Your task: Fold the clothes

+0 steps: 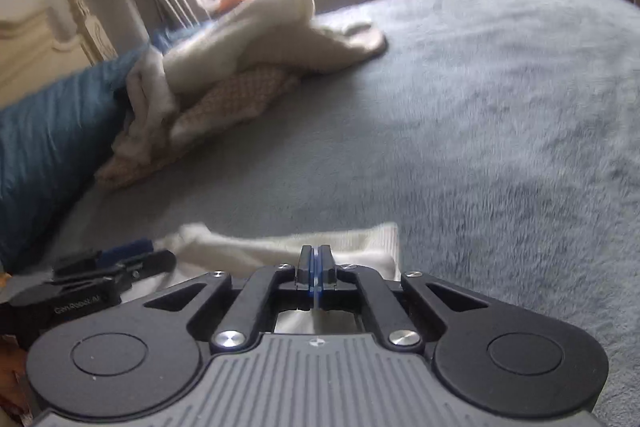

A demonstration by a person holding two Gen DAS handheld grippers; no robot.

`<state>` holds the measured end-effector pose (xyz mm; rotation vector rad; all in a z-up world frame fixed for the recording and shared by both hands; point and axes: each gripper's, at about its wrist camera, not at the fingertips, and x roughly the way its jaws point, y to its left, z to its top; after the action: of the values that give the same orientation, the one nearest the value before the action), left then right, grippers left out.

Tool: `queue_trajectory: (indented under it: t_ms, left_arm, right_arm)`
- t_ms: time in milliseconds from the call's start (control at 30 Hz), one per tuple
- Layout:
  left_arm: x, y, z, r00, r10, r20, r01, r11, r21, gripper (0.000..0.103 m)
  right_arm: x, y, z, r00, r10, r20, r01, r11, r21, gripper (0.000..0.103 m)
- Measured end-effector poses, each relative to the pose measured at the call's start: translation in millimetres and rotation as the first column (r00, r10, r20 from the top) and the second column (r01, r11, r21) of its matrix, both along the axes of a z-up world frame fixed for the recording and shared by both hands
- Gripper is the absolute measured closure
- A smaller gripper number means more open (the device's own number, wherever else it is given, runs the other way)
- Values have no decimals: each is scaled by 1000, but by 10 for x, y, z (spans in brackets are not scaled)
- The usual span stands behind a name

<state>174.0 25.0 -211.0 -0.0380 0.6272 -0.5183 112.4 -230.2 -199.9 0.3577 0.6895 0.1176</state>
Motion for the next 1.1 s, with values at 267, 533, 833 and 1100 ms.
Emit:
queue_trajectory:
  t_ms: [267,533,833,1100]
  left_arm:
    - [100,-252,-77,998,-56,-9,56,993,103,52]
    - [52,-162,39,1000,-15,19,13,998,64,52]
    - [-255,163,220,1000,8,1,-8,1000,-12,52]
    - [-681,29,132,988,-126,-90,128,992,11,52]
  right_arm:
    - [221,83,-190,997,39,-72,-33,995,92,103]
    - [347,360,-146,977,195,-91,-183,976,119,102]
    - [195,-229,-105,996,-73,-56,87,949,304,102]
    - [-60,-280,-195,985,52,-165,1,953,304,102]
